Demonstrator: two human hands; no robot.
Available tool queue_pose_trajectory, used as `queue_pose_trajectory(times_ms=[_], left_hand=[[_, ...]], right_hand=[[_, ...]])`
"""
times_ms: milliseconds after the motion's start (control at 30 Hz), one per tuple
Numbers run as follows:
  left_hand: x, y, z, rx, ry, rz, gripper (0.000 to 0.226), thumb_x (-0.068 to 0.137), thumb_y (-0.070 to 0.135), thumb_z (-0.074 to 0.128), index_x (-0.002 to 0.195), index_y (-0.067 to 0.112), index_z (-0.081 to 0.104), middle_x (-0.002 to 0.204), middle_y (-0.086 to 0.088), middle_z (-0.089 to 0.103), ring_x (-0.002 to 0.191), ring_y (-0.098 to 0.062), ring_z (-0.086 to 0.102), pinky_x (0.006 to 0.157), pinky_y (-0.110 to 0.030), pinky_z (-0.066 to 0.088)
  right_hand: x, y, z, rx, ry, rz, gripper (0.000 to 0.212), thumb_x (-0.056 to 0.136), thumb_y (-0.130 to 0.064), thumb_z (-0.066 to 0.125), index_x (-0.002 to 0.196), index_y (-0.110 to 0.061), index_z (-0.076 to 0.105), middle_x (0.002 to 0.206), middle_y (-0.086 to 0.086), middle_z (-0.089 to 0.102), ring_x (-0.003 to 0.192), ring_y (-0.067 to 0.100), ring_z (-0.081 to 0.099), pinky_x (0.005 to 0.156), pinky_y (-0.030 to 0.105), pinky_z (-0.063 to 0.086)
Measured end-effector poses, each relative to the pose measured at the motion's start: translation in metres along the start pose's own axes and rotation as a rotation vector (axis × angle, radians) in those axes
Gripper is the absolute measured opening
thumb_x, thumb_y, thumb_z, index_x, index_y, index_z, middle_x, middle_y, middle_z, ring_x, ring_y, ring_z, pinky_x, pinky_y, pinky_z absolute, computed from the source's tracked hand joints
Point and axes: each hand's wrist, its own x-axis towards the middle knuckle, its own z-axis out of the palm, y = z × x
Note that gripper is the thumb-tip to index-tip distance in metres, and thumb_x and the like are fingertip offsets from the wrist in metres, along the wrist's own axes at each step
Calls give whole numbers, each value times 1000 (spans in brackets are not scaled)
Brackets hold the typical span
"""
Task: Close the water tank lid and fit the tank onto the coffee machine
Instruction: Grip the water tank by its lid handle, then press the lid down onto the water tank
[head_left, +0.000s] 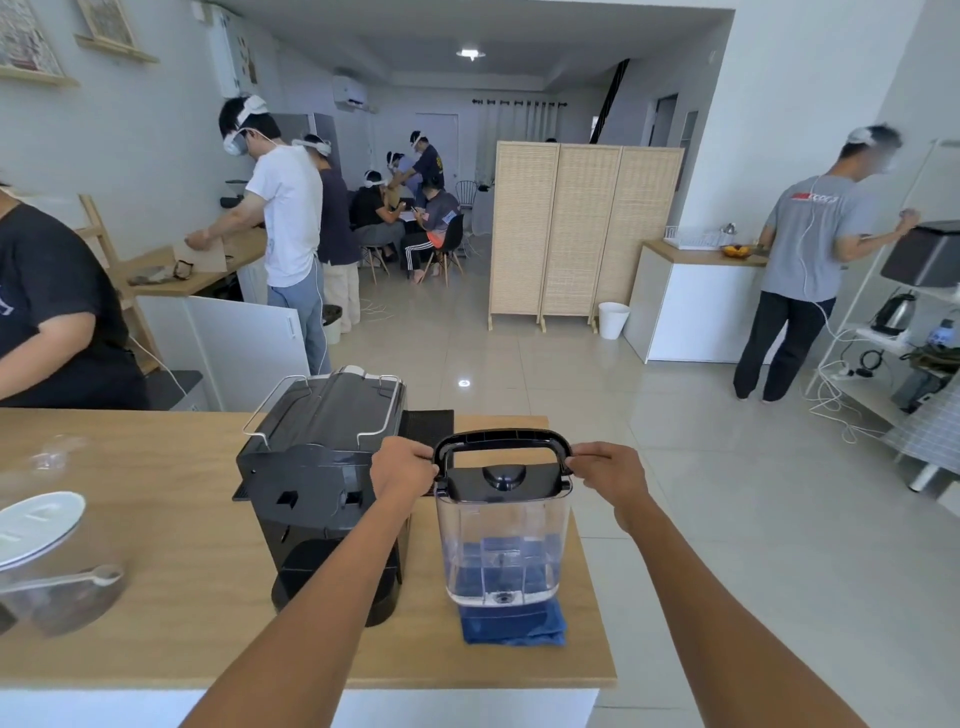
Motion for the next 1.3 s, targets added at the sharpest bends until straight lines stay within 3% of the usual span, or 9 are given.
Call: queue_pose_trajectory(times_ms=[267, 433, 533, 700, 867, 1000, 1133, 1233, 1300], left_hand=[[-1, -4, -1, 123, -142, 234, 27, 84, -5, 66, 101, 13, 76, 71, -1, 69, 75, -14, 63, 93, -32, 53], [-1, -7, -8, 106, -219, 307, 40, 78, -13, 65, 100, 21, 63, 83, 2, 65, 82, -17, 64, 85, -45, 58], [0, -4, -10, 189, -276, 413, 31, 88, 5, 67, 114, 20, 67, 99, 1, 69, 95, -17, 64, 89, -34, 53], [-3, 9, -14, 278, -337, 473, 28, 102, 24, 47, 100, 8, 70, 68, 6, 56, 68, -9, 53, 73, -29, 42], [-3, 15, -11, 294, -275, 520, 29, 100, 19, 51, 118, 5, 70, 111, -9, 72, 102, -23, 64, 89, -29, 47], [-6, 17, -9, 331, -240, 603, 27, 99, 17, 53, 118, 6, 70, 114, -10, 71, 104, -24, 63, 90, -30, 47], [-5, 17, -13, 374, -295, 616, 28, 101, 21, 50, 115, 7, 70, 104, -5, 72, 84, -17, 64, 77, -28, 49], [-4, 22, -14, 355, -416, 530, 38, 104, 22, 42, 91, -3, 67, 81, -2, 67, 56, -10, 48, 59, -23, 38], [-2, 28, -17, 352, -472, 485, 41, 105, 20, 39, 72, 0, 55, 61, 2, 46, 51, -12, 38, 58, -25, 35]], right_hand=[[-3, 2, -9, -29, -66, -88, 11, 86, -7, 74, 93, -14, 74, 75, 2, 75, 71, 18, 69, 64, 26, 52], [-3, 0, -7, -131, -102, -180, 26, 85, -5, 75, 105, -22, 76, 78, 2, 76, 74, 15, 70, 62, 24, 54], [-1, 1, -6, -199, -77, -253, 26, 86, -9, 75, 109, -20, 78, 73, 2, 74, 73, 18, 69, 58, 21, 54], [-4, 3, -10, -177, -77, -293, 23, 87, -19, 76, 110, -17, 79, 76, -1, 75, 67, 12, 70, 55, 16, 55], [-8, -3, -6, -113, -98, -281, 23, 87, -31, 75, 106, -17, 81, 92, 2, 78, 82, 13, 71, 54, 18, 55], [-2, -4, -4, -174, -120, -302, 21, 86, -30, 76, 104, -20, 82, 88, 3, 79, 88, 20, 73, 58, 28, 61], [6, -6, -4, -244, -105, -379, 7, 84, -29, 79, 87, -33, 83, 83, -7, 80, 79, 15, 74, 72, 45, 63], [7, -9, -4, -269, -101, -412, 26, 83, -28, 80, 74, -52, 77, 81, -13, 79, 77, 13, 74, 75, 47, 62], [6, -7, -5, -252, -99, -420, 28, 82, -26, 80, 73, -52, 76, 81, -14, 79, 78, 10, 75, 77, 48, 62]])
